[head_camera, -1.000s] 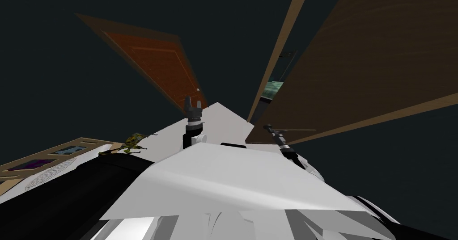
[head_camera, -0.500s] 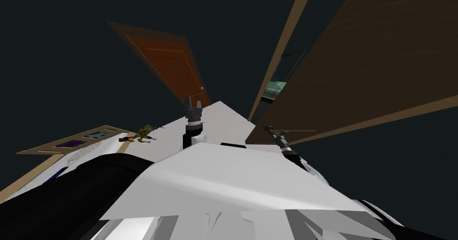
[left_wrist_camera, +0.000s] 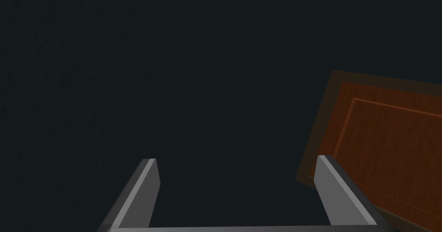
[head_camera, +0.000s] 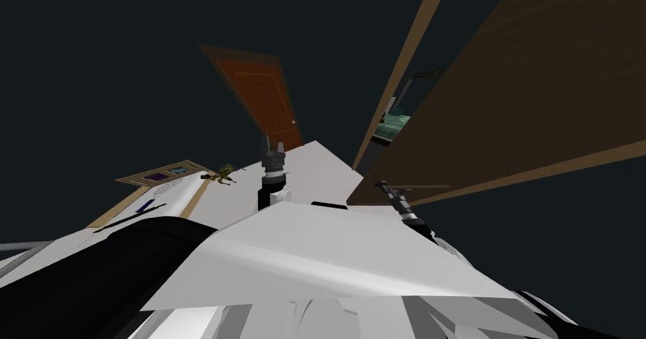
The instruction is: Pull the door open
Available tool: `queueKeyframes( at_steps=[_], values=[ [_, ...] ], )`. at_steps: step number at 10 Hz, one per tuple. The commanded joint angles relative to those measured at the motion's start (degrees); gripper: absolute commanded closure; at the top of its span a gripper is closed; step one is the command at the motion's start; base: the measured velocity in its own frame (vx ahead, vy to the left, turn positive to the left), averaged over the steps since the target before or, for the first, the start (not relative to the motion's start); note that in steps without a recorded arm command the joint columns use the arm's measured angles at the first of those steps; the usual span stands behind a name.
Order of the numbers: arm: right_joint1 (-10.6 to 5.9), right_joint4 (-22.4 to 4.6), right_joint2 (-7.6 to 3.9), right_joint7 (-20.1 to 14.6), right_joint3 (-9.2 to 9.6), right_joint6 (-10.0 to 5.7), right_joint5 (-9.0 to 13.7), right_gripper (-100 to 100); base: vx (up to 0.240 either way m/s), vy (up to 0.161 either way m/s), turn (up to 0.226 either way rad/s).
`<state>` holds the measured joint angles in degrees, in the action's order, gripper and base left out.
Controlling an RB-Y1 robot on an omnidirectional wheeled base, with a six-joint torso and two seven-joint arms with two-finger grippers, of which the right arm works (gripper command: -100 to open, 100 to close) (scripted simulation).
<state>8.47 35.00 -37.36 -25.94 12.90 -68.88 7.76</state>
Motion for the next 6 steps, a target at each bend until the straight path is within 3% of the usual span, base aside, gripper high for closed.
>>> queueKeyframes(
  at_steps=[1, 2, 3, 6],
  values=[
    [0.15, -1.3, -0.44, -0.2, 0.08, -1.72, 0.2, 100, -0.205, -0.077, 0.137],
    [0.40, -1.6, -0.64, -0.3, 0.19, -2.40, 0.3, 100, -0.193, -0.086, 0.134],
    [0.37, -1.2, -0.27, -0.2, 0.30, -1.78, 0.1, 100, -0.082, -0.038, 0.028],
    [1.05, -2.1, -0.55, -0.4, 0.78, -3.75, 0.1, 100, -0.167, -0.062, 0.150]
  ],
)
